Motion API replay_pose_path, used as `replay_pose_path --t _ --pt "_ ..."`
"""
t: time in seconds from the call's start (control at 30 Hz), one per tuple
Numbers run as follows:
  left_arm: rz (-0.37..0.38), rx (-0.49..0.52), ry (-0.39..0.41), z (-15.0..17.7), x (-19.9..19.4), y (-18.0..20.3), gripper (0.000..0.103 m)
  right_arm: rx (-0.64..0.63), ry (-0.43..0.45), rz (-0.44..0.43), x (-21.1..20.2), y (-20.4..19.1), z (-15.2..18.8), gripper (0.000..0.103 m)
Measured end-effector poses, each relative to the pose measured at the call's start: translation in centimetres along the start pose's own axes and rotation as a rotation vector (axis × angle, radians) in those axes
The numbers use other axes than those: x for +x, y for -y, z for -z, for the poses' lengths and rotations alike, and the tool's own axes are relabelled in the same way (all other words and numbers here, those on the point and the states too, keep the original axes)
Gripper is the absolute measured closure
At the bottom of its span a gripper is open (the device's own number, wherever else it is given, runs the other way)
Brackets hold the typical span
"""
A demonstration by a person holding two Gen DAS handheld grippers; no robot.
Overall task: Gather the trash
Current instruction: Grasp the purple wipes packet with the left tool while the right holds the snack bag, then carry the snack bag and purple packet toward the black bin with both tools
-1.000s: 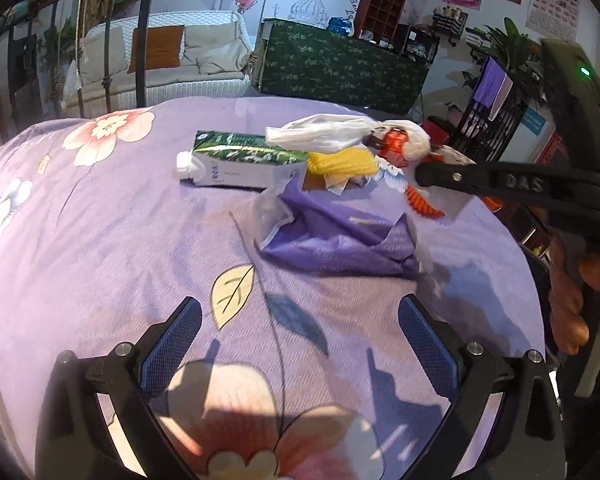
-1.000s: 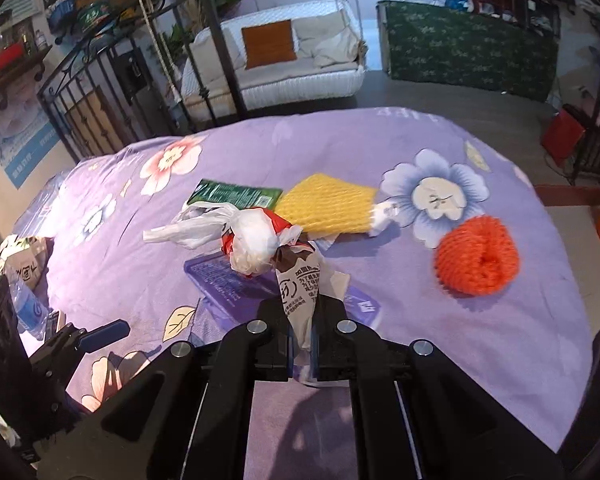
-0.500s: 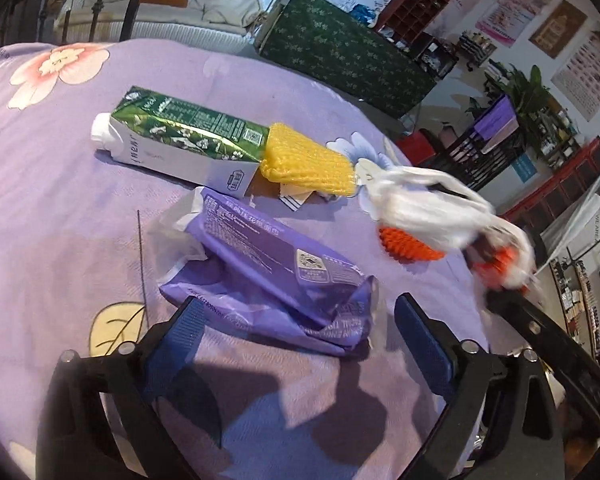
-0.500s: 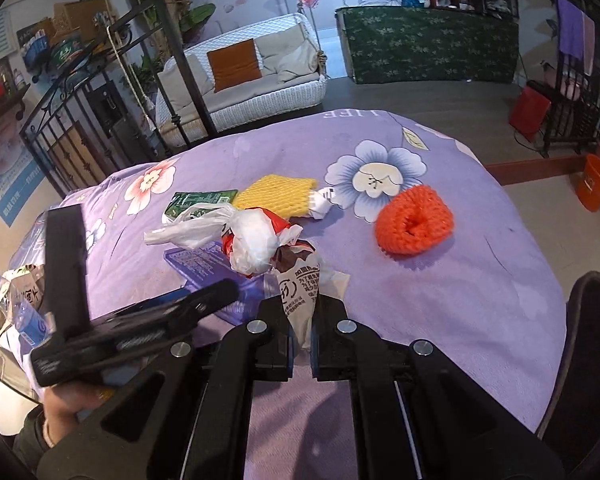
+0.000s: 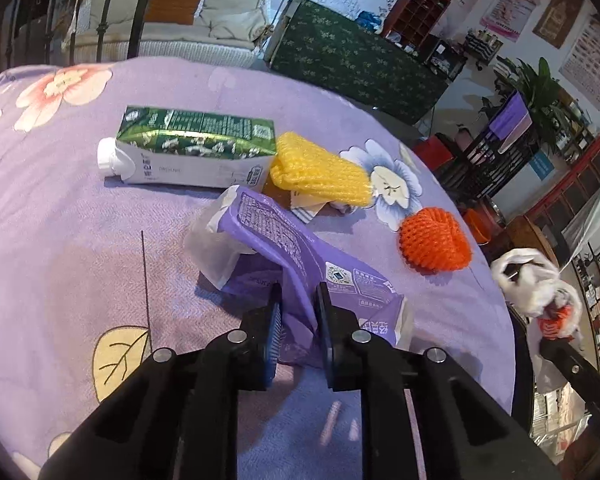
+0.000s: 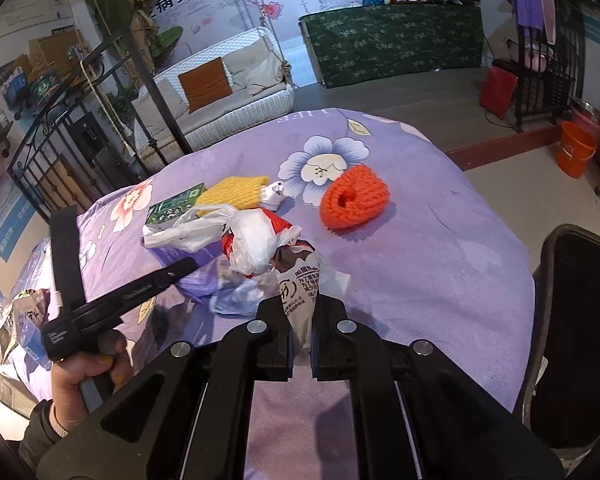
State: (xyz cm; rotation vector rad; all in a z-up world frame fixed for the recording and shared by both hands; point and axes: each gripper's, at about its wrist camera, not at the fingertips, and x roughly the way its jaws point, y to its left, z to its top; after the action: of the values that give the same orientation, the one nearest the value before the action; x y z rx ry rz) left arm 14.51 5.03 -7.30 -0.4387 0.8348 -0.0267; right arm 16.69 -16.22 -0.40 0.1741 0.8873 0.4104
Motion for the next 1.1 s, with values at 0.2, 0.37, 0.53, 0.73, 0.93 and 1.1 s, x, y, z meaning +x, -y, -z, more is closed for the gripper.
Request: replay_pose_path --t 0.2,0.37,0.53,0.73,0.93,1.1 --pt "0.031 0.021 0.044 0.6 -2.4 0.9 0.088 0.034 0.010 0.020 -0.8 1.8 0.7 0.097" --pt "0.057 0.032 0.080 0.9 -4.7 1.7 0.088 0.061 0.020 0.035 -1.5 3.0 1.0 0.097" --pt "0.078 0.069 0.117 1.3 -6.6 3.1 0.088 0.085 0.027 0.051 -2.4 4.3 1.8 0.097" --pt "0.134 0.124 0.136 1.9 -7.8 5.4 0.088 0.127 0.042 0.080 -3.9 6.1 2.8 0.097" --pt "0.187 0.179 0.129 2.5 -7.3 7.9 0.088 0.179 0.065 0.120 -5.8 9.1 3.9 0.097" --pt "0.232 0.222 0.108 2.9 -6.5 10.1 0.088 0.243 0.086 0.184 -7.6 12.5 5.1 0.097"
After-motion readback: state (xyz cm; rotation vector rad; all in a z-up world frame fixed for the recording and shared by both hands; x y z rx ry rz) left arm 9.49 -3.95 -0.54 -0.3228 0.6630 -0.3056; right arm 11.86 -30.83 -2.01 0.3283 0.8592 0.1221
